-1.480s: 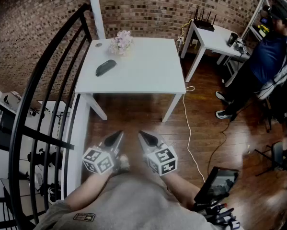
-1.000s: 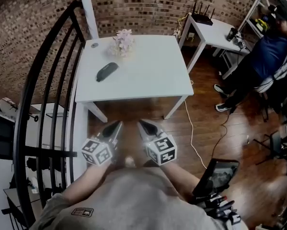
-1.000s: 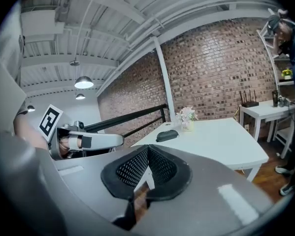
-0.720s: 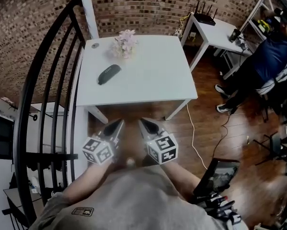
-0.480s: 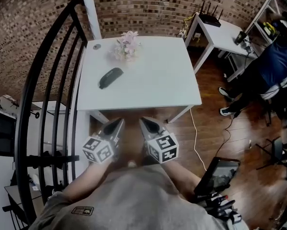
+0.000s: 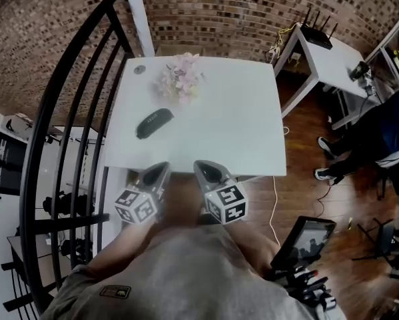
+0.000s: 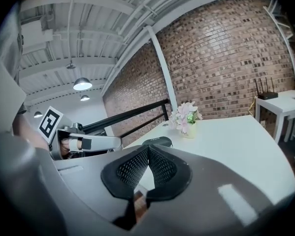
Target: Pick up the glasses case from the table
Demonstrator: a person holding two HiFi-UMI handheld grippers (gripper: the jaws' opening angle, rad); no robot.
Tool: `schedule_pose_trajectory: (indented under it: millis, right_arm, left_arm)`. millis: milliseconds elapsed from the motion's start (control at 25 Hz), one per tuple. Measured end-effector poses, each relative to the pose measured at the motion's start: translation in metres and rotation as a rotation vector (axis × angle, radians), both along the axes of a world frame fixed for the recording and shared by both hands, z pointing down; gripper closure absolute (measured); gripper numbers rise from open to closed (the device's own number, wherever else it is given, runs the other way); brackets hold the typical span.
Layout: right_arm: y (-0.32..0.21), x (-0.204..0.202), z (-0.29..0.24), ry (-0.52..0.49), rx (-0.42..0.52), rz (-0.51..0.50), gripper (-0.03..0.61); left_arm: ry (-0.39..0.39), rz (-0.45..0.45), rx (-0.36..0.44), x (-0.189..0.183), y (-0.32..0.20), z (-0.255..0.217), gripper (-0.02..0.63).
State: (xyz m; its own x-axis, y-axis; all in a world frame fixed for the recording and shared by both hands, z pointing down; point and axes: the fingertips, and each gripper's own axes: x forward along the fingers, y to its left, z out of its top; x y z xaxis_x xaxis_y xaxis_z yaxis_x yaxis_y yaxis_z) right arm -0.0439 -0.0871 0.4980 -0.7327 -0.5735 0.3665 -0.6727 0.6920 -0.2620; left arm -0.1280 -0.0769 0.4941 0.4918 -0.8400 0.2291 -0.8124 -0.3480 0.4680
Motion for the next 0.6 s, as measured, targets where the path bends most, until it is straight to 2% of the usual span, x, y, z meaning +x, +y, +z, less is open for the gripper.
schedule_pose_trajectory:
  millis: [120, 400, 600]
  right_arm:
    - [-0.024, 0.006, 0.007, -0.001, -0.022, -0.042, 0.566]
    - [-0.056, -0.009, 0.026, -0.007, -0.067, -0.102, 0.566]
    - [-0.071, -0.029, 0.036, 0.021, -0.077, -0.137, 0.566]
  left_arm:
    - [-0.003, -0.046, -0.030, 0.004, -0.019, 0.007, 0.612]
    - [-0.032, -0.138, -0.085, -0.021, -0.044, 0.027, 0.614]
    - [-0.068, -0.148, -0.101, -0.045, -0.061, 0.041, 0.613]
